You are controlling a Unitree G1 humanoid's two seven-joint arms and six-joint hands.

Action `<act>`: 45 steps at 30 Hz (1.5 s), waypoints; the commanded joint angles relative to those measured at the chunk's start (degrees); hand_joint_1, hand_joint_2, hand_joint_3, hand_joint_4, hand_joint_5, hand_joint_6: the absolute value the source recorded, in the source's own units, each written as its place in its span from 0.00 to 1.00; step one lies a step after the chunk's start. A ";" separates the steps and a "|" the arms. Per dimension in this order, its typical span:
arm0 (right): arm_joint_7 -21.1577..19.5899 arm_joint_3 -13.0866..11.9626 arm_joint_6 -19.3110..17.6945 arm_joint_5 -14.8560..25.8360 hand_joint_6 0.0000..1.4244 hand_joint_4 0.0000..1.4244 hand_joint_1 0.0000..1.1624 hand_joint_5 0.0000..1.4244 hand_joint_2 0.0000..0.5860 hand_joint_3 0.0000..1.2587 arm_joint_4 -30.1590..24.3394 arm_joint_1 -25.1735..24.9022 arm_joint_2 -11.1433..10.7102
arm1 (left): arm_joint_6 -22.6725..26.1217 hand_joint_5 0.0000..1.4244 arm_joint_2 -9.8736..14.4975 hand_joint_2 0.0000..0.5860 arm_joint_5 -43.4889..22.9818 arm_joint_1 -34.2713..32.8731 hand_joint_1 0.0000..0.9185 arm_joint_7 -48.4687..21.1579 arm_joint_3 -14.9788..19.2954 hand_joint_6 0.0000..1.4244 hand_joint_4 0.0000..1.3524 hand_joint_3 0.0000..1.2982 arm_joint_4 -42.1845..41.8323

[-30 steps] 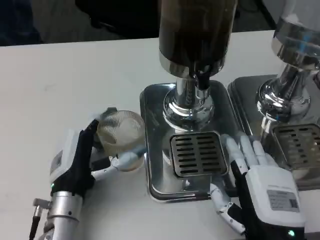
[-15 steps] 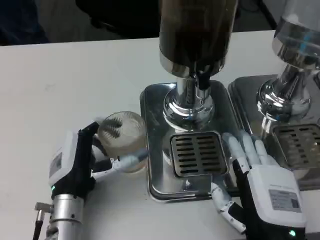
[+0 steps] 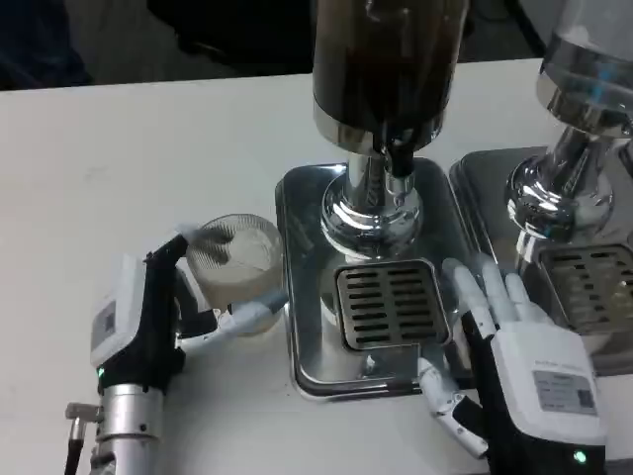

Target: Grasp the cup under the faucet to collect the drink, then remove the cup.

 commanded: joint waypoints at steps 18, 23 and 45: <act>-1.23 -2.36 0.88 0.29 0.13 0.00 0.13 0.02 0.87 0.07 -2.12 1.79 0.75 | -2.12 0.87 -1.27 0.00 8.43 -2.90 0.80 1.78 -6.08 0.99 0.77 0.67 -6.53; -2.15 -3.22 1.40 0.01 0.13 0.00 0.13 0.02 0.87 0.07 -2.58 2.86 1.63 | -0.82 0.87 -2.89 0.00 9.84 -6.41 0.80 1.48 -7.56 0.99 0.77 0.67 -3.83; -4.42 -3.27 3.83 -0.68 0.13 0.00 0.12 0.01 0.87 0.07 -4.51 6.03 3.91 | 7.10 0.87 -10.22 0.00 8.24 -14.25 0.81 -1.37 -10.02 1.00 0.78 0.68 5.60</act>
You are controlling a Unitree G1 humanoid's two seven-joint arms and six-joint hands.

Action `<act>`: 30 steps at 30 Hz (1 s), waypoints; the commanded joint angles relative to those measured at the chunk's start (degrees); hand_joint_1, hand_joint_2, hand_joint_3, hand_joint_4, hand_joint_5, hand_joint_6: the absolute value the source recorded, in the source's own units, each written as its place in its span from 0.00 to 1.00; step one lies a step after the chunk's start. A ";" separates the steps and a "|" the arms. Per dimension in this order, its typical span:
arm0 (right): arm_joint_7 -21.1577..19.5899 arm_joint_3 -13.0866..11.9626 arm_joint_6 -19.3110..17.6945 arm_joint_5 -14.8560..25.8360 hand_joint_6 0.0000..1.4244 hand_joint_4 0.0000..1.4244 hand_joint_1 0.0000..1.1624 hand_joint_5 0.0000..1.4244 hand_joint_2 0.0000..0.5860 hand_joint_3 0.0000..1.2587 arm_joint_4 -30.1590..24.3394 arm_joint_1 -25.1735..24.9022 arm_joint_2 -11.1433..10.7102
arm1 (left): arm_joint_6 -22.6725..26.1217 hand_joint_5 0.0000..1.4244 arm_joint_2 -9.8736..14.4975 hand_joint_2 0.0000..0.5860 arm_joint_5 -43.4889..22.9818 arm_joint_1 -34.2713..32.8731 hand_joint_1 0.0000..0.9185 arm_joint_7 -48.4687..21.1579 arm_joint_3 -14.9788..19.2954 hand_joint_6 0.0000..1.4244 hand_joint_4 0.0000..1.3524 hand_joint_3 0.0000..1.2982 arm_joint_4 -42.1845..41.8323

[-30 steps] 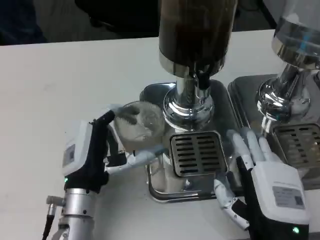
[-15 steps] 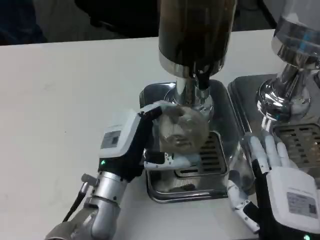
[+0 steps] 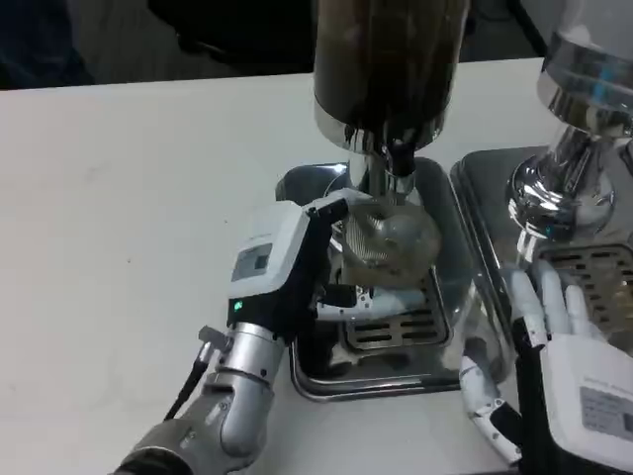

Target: Grasp the cup under the faucet to collect the drink, then remove the cup.

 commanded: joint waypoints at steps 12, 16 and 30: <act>-0.87 -0.53 0.69 0.08 0.13 0.00 0.13 0.01 0.87 0.07 -1.68 1.70 0.46 | 0.60 0.73 -0.41 0.04 -3.80 -0.61 0.64 -5.70 0.19 0.89 0.58 0.48 0.95; -0.61 -0.35 0.39 0.23 0.13 0.00 0.13 0.01 0.86 0.07 -1.07 0.98 0.38 | -0.02 0.66 -0.10 0.07 -3.83 -0.51 0.53 -6.97 -0.20 0.81 0.47 0.37 0.73; 1.34 -0.60 -1.10 1.07 0.13 0.00 0.13 0.01 0.87 0.07 0.98 -3.14 -1.52 | -2.66 0.44 2.77 0.07 -4.13 0.86 0.29 -6.09 0.66 0.51 0.26 0.20 -0.67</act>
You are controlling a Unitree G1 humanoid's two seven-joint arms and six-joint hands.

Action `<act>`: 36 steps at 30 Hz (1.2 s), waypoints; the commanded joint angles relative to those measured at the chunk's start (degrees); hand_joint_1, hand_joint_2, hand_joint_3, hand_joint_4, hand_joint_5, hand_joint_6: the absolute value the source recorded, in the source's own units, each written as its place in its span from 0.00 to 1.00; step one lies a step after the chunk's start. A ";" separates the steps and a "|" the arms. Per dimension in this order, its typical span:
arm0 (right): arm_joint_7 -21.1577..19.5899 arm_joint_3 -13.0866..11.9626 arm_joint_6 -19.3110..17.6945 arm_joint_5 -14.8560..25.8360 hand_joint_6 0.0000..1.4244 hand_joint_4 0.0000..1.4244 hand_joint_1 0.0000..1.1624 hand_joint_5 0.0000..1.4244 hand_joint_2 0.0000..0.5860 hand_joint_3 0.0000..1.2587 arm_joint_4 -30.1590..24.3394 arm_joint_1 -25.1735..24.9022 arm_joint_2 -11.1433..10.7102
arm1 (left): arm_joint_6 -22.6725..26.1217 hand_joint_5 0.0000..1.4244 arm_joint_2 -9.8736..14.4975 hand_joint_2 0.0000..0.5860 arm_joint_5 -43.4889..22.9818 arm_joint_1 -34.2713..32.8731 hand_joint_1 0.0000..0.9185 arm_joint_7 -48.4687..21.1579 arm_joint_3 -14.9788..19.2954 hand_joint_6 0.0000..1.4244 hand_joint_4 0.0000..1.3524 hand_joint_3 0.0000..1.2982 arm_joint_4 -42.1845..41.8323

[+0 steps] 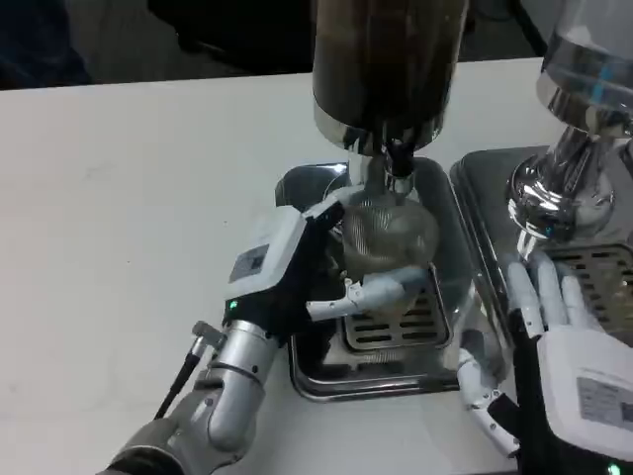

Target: Grasp the cup under the faucet to collect the drink, then remove the cup.

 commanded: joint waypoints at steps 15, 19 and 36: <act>1.28 -1.90 -1.83 3.53 0.13 0.00 0.12 0.01 0.85 0.07 2.46 -3.85 -2.51 | -5.37 0.35 4.40 0.00 -1.14 3.52 0.10 0.78 1.14 0.35 0.18 0.13 -3.16; 2.17 -3.28 -2.88 4.87 0.13 0.00 0.12 0.01 0.85 0.07 4.09 -5.64 -3.92 | -6.91 0.33 7.48 0.00 -2.36 5.55 0.05 0.86 2.83 0.33 0.17 0.13 -4.80; 3.76 -3.94 -4.81 7.33 0.12 0.00 0.12 0.00 0.83 0.04 7.93 -10.92 -5.42 | -14.13 0.00 12.81 0.01 -17.61 15.63 0.00 -15.87 12.39 0.00 0.00 0.00 -20.22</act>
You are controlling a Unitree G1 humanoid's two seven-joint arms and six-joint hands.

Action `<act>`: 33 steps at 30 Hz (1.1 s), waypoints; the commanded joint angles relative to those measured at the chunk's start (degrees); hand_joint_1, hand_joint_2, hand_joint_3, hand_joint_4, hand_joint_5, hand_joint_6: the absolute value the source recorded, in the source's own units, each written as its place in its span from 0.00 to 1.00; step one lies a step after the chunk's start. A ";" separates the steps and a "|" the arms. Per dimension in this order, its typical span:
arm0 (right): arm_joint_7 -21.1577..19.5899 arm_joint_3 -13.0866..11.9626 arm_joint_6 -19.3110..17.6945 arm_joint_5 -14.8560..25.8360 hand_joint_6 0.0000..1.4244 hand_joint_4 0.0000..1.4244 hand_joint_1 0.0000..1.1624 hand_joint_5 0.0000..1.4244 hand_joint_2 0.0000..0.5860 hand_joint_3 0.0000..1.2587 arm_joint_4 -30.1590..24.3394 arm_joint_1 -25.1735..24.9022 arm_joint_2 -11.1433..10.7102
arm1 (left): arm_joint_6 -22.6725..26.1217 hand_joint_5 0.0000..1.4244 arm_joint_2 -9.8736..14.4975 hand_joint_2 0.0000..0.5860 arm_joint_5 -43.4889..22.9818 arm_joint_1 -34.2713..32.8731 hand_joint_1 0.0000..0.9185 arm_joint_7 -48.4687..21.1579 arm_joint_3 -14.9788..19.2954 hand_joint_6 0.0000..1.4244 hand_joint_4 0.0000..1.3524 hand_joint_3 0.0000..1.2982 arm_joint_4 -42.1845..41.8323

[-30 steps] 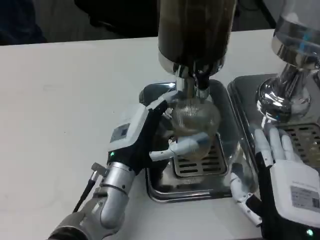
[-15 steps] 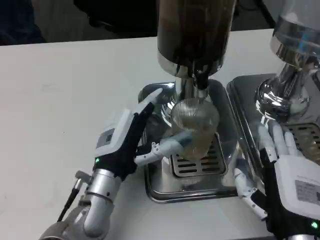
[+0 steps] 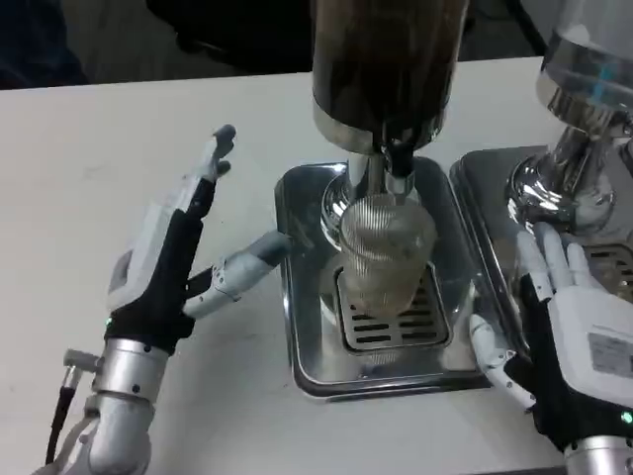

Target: Grasp the cup under the faucet to collect the drink, then remove the cup.

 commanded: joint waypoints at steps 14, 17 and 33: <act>0.28 -0.24 -1.89 1.53 0.11 0.00 0.13 0.00 0.83 0.03 2.22 -2.93 -0.34 | 1.06 0.00 1.26 0.08 -32.01 6.99 0.00 -38.86 7.88 0.00 0.00 0.00 -28.20; 0.11 -0.33 -1.72 1.64 0.11 0.00 0.13 0.00 0.83 0.03 2.21 -2.93 -0.19 | 2.98 0.00 1.01 0.08 -33.32 6.48 0.00 -42.28 8.22 0.00 0.00 0.00 -32.88; -0.36 -0.64 -0.85 1.51 0.09 0.00 0.14 0.00 0.83 0.02 1.34 -1.57 1.08 | 10.89 0.00 -4.74 0.11 -34.26 3.03 0.00 -54.97 5.57 0.00 0.00 0.00 -39.08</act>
